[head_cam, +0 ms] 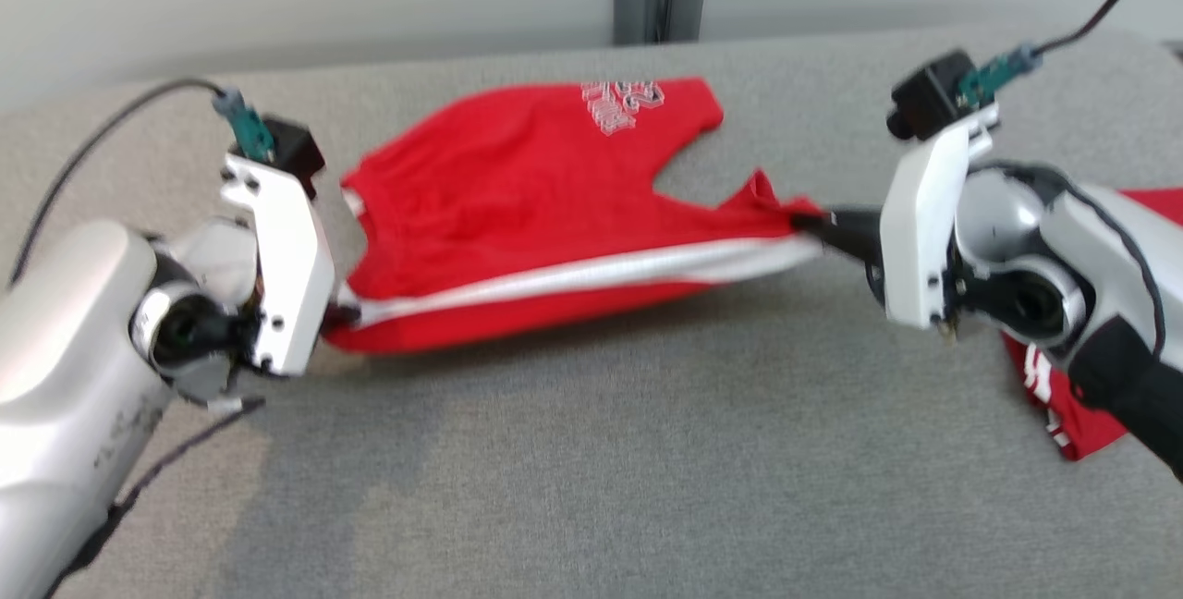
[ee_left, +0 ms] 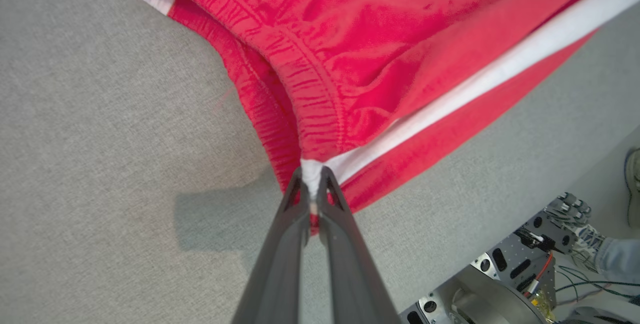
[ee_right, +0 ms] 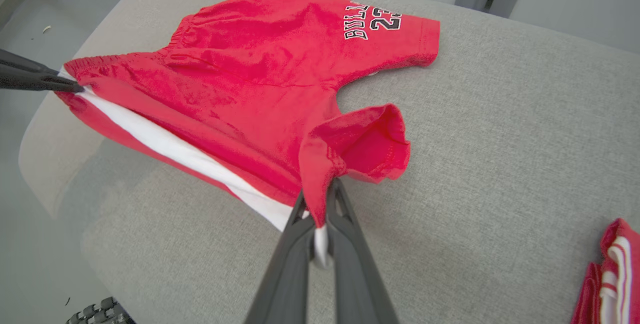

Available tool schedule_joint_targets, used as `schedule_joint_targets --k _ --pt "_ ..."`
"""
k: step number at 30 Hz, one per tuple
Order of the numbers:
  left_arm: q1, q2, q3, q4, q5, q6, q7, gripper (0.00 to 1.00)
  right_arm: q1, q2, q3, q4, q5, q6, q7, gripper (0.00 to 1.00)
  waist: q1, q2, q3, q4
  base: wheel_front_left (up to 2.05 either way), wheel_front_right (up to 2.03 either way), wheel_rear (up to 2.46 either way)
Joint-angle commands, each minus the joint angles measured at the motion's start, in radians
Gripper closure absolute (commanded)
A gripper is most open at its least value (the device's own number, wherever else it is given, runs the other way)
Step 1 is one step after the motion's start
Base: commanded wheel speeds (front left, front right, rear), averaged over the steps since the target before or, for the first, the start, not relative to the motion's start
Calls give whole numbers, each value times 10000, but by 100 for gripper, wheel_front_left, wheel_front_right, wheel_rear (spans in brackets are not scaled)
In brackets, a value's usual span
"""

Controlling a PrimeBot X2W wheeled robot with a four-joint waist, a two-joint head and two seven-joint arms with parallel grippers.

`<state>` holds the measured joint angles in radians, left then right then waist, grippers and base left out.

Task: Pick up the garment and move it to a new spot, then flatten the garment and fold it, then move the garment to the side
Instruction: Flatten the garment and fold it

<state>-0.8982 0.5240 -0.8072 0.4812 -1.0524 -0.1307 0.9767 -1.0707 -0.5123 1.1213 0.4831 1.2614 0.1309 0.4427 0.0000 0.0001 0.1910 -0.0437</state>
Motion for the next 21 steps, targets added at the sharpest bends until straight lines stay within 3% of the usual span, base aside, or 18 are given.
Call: schedule_joint_targets --k 1,3,10,16,21 --pt "192 101 -13 -31 -62 5 69 100 118 -144 23 -56 58 0 47 100 0 -1 -773 -66 0 0 0" --pt "583 179 -71 -255 -400 8 354 100 535 -372 251 -303 229 -2 273 100 0 -1 -1096 -55 0 0 0" --pt "1923 533 -201 -1780 -1336 615 1353 100 1815 -1446 613 -1741 1096 0 1441 100 0 -1 -1820 28 0 0 0" --pt "2639 1072 -369 -2997 -1691 1193 2031 100 2255 -2412 492 -2762 1317 -2 2200 100 0 -1 -1875 41 0 0 0" --pt "2840 1304 -322 -3575 -1693 1531 2129 100 2222 -2676 124 -3054 1233 -2 2458 100 0 -1 -1569 34 0 0 0"
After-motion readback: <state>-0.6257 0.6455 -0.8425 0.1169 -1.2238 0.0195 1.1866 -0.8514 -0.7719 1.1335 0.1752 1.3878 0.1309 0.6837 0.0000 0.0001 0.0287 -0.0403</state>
